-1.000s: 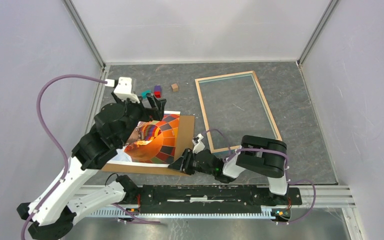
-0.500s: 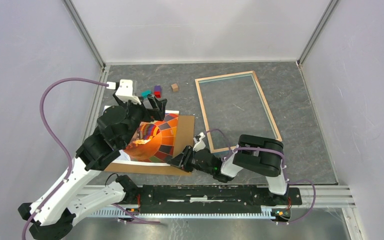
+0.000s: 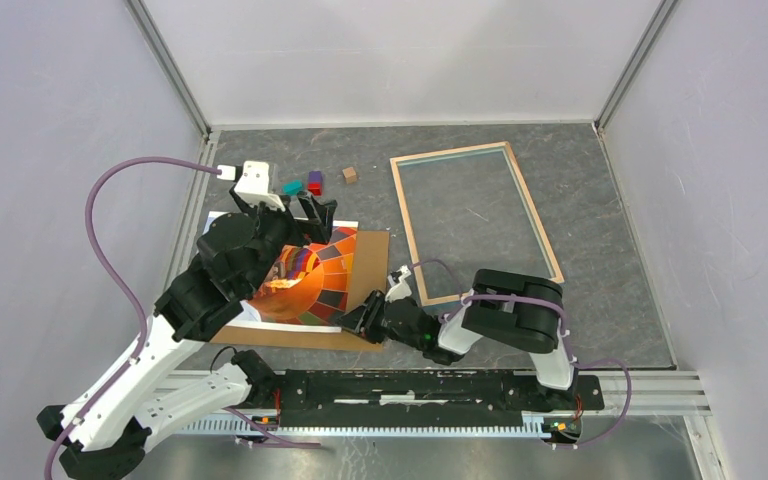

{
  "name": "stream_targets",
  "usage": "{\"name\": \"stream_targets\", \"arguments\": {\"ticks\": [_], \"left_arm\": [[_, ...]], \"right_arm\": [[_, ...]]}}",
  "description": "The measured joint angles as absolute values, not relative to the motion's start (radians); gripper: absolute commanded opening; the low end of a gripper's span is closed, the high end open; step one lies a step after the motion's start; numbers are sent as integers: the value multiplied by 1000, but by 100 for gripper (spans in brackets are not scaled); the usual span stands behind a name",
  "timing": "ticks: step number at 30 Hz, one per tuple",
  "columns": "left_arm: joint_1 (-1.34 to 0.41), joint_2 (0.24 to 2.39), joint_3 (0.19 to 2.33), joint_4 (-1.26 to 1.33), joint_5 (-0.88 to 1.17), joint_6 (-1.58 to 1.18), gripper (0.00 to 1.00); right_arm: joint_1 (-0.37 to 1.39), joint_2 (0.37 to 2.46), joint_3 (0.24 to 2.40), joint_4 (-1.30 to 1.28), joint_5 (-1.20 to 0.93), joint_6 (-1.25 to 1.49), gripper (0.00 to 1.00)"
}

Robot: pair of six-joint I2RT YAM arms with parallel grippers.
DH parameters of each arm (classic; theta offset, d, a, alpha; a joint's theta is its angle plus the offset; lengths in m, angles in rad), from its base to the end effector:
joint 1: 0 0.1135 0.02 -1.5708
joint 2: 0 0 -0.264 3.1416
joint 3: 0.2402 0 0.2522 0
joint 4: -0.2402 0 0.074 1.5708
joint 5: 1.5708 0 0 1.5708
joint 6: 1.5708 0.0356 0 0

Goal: Put the photo into the frame
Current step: Pick up the photo at the center of the board, then turn over the photo from the photo frame.

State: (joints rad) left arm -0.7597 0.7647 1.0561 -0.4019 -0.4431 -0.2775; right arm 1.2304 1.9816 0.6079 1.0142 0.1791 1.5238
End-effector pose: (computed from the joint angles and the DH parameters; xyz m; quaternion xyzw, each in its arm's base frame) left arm 0.1210 -0.0939 0.4124 0.0312 0.7408 -0.1803 0.6463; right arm 0.1176 0.3130 0.0887 0.1701 0.8026 0.5423 0.1813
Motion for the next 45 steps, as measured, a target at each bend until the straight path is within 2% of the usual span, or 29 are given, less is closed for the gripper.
{"name": "stream_targets", "arguments": {"ticks": [2,6,10,16,19,26,28,32,36,39,45], "left_arm": [[-760,765,1054,-397,-443,-278,100],[-760,765,1048,-390,-443,-278,100],[-760,766,1044,-388,-443,-278,100],[-760,763,1041,-387,-445,-278,100],[-760,763,1040,-387,-447,-278,100],[-760,736,1027,-382,-483,-278,100],[-759,731,1026,-379,-499,-278,100],[-752,725,1023,-374,-507,-278,100],[-734,725,1023,-369,-503,-279,100],[-719,724,1023,-367,-500,-279,100],[-708,703,1008,-364,-511,-279,100]], "right_arm": [[1230,2003,627,1022,182,1531,27],[1235,2048,666,1038,183,1554,22],[1238,2049,666,1039,199,1555,0],[1211,2020,661,1016,202,1487,0],[1170,1938,633,977,188,1392,0],[983,1494,595,699,179,964,0],[934,1293,601,557,228,796,0],[863,1102,720,302,366,472,0],[851,1074,961,78,551,27,0],[850,1090,1093,-35,590,-299,0],[849,1145,1093,-157,508,-818,0]]}}
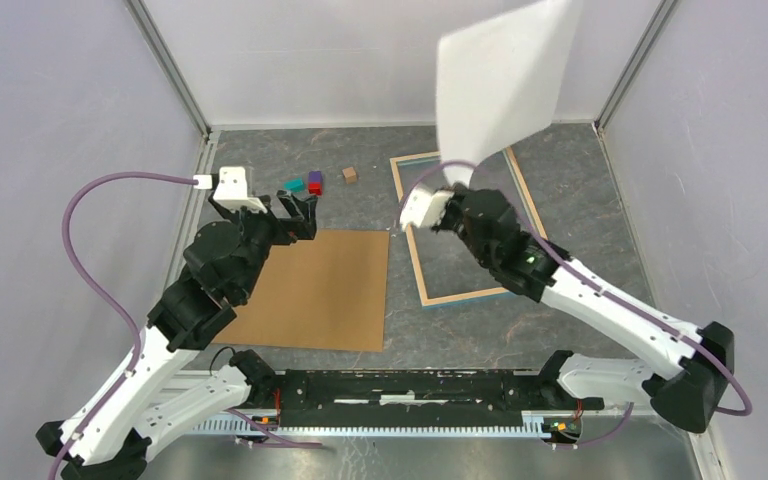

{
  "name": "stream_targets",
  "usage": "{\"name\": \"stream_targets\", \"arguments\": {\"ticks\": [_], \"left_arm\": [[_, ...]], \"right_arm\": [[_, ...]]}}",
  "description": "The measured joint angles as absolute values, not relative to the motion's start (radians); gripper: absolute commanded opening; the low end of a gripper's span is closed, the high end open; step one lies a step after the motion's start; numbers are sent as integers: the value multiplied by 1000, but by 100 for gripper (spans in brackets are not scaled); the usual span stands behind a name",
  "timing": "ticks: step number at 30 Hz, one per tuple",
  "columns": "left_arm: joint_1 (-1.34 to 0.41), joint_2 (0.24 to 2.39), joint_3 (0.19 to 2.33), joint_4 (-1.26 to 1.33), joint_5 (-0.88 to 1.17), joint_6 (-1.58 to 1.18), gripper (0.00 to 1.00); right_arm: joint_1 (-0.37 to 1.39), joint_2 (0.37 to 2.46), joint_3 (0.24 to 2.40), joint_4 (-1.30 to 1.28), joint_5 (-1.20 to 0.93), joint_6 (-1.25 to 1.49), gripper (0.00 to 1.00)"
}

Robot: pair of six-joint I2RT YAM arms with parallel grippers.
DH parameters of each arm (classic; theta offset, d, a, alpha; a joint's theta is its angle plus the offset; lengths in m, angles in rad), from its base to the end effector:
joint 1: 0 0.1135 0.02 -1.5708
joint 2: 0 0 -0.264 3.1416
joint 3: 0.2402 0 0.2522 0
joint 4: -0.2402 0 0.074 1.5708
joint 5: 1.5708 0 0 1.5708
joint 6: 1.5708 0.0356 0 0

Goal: Put the photo into the frame
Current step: Turn over the photo from the photo frame.

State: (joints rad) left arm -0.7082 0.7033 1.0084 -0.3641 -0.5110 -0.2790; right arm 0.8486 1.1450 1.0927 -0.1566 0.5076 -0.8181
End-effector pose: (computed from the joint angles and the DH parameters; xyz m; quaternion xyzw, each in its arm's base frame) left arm 0.1170 -0.0773 0.4089 -0.0194 0.7248 -0.1525 0.6716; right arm 0.1859 0.1848 0.3792 -0.4504 0.6227 -0.1858 0.6123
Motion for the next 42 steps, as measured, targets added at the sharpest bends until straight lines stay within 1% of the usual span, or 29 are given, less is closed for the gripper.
{"name": "stream_targets", "arguments": {"ticks": [2,5,8,12,15,21,23,24,27,30,31,33,35,36,38,39,40,41,42], "left_arm": [[-708,697,1008,-363,-527,-279,100],[-708,686,1007,-363,-546,-279,100],[-708,680,1007,-360,-548,-279,100],[-708,679,1007,-356,-548,-279,100],[-708,681,1007,-356,-547,-279,100],[-708,682,1007,-356,-547,-279,100],[-708,684,1007,-356,-544,-279,100],[-708,687,1007,-356,-543,-279,100],[-708,695,1007,-356,-540,-279,100],[-708,702,1007,-356,-538,-279,100],[-708,705,1007,-356,-535,-279,100],[-708,709,1007,-356,-524,-279,100],[-708,714,1007,-356,-517,-280,100],[-708,715,1006,-356,-515,-281,100],[-708,718,1006,-356,-513,-289,100],[-708,719,1006,-356,-512,-290,100],[-708,720,1006,-356,-512,-291,100],[-708,722,1006,-356,-511,-292,100],[-708,723,1007,-356,-508,-295,100]], "right_arm": [[849,1161,1006,-173,440,-929,0],[849,1164,820,-168,333,-1023,0],[849,1162,646,-175,234,-1069,0],[849,1140,530,-174,159,-1081,0],[849,1102,495,-174,133,-1079,0],[851,994,492,-178,116,-1066,0],[851,961,492,-192,122,-1063,2],[851,952,492,-204,131,-1059,3],[852,951,478,-242,190,-1038,0],[855,962,456,-292,277,-1008,0],[855,963,451,-311,300,-1000,4],[855,958,446,-340,325,-986,20],[855,933,444,-350,339,-966,42],[855,913,442,-352,341,-954,49],[855,859,436,-351,344,-934,56],[855,828,435,-352,345,-919,63],[855,797,435,-353,344,-897,96],[855,778,437,-353,342,-876,98],[855,759,443,-361,327,-835,98]]}}
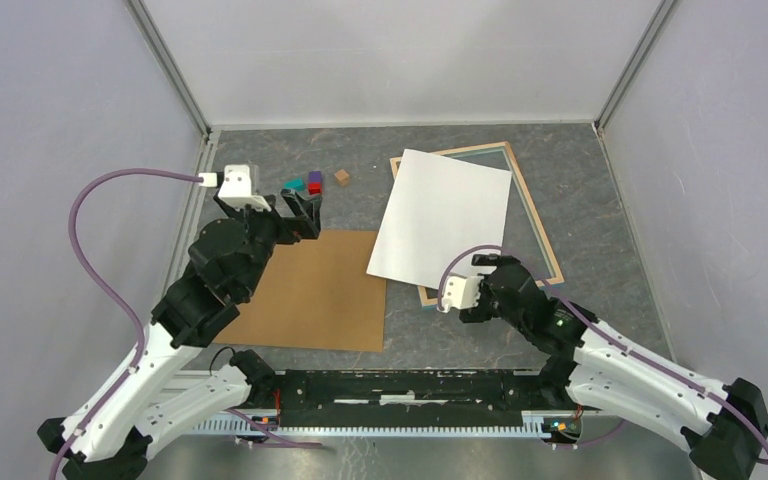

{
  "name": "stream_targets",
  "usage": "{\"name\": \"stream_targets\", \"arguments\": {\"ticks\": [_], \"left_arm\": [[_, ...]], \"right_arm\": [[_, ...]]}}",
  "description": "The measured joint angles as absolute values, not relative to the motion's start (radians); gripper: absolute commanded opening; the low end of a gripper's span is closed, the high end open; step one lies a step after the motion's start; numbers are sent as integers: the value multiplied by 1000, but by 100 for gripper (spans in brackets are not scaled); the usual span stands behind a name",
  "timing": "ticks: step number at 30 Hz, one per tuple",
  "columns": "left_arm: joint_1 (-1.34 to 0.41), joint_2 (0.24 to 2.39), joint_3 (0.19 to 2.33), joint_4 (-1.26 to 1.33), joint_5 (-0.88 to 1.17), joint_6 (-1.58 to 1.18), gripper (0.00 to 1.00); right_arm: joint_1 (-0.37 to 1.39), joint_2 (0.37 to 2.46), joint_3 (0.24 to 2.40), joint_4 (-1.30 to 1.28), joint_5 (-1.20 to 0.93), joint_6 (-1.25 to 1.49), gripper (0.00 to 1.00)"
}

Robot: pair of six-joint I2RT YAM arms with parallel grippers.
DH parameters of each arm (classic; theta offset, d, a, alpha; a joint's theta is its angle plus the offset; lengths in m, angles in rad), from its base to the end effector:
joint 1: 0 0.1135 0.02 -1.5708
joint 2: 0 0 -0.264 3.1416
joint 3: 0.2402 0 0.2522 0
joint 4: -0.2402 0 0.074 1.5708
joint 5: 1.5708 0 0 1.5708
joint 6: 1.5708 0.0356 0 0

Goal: Put the photo into the frame
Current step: Turn over the photo from the photo frame.

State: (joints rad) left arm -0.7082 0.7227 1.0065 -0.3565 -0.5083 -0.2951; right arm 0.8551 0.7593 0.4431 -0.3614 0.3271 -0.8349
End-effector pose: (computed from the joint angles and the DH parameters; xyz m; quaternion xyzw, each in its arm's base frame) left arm 0.1215 -0.0813 0.4067 -0.0222 0.7289 -0.1555 0.6664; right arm 0.1162 0.1162 0.2086 -0.6189 0.6432 -0.1425 0.4276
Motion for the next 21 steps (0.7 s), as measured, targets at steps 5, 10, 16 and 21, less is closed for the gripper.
{"name": "stream_targets", "arguments": {"ticks": [5,10,16,21], "left_arm": [[-708,732,1006,-356,-491,-305,100],[-700,744,1006,-356,-485,-309,100],[-695,765,1006,-357,-466,-317,100],[-694,768,1006,-356,-457,-322,100]], "right_arm": [[855,751,538,-377,208,-573,98],[856,801,596,-306,175,-115,98],[854,790,553,-317,294,436,98],[843,591,402,-428,498,912,95]]}}
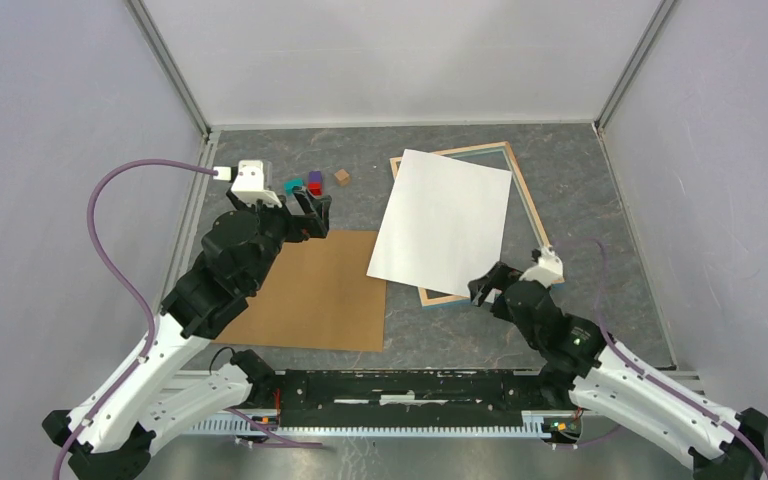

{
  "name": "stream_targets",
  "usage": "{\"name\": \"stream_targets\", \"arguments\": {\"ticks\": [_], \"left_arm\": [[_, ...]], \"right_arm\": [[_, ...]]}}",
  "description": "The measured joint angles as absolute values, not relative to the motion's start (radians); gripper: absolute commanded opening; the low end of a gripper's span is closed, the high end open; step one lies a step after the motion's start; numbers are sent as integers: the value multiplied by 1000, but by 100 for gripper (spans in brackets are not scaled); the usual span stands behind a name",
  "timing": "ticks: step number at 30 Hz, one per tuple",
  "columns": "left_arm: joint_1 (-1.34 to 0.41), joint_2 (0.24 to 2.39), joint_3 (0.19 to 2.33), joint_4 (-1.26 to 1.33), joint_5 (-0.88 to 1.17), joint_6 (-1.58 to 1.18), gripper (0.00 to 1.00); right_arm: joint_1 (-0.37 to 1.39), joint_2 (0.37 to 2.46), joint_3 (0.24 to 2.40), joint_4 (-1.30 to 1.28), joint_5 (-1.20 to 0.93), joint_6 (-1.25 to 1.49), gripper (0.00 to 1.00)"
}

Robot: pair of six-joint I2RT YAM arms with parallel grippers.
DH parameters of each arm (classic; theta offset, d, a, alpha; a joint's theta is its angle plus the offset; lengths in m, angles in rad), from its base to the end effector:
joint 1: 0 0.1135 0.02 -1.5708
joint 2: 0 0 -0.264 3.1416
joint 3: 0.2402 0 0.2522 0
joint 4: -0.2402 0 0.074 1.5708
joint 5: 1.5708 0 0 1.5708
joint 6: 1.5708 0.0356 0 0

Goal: Put the photo into the frame
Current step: Turn over the photo from the photo frame.

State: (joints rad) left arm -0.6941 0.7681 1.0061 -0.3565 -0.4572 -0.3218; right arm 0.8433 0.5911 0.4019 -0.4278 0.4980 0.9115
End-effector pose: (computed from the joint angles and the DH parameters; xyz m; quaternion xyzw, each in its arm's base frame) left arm 0.1324 -0.0898 0.4005 -0.0131 0.7435 -0.1665 0.6475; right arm 0.1048 0.0922 0.2126 0.1424 0.8567 0.2022 0.4527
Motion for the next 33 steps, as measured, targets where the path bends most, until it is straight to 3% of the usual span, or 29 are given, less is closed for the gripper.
{"name": "stream_targets", "arguments": {"ticks": [5,11,26,33], "left_arm": [[-691,766,1006,-357,-441,-329,100],[-690,777,1006,-357,-425,-332,100],[-690,809,1006,-364,-411,-333,100],[-690,809,1006,-364,-412,-333,100]], "right_arm": [[841,488,234,-466,593,1220,96],[828,502,165,-416,662,1271,98],[720,569,41,-21,535,1252,75],[702,590,35,61,436,1256,69]]}}
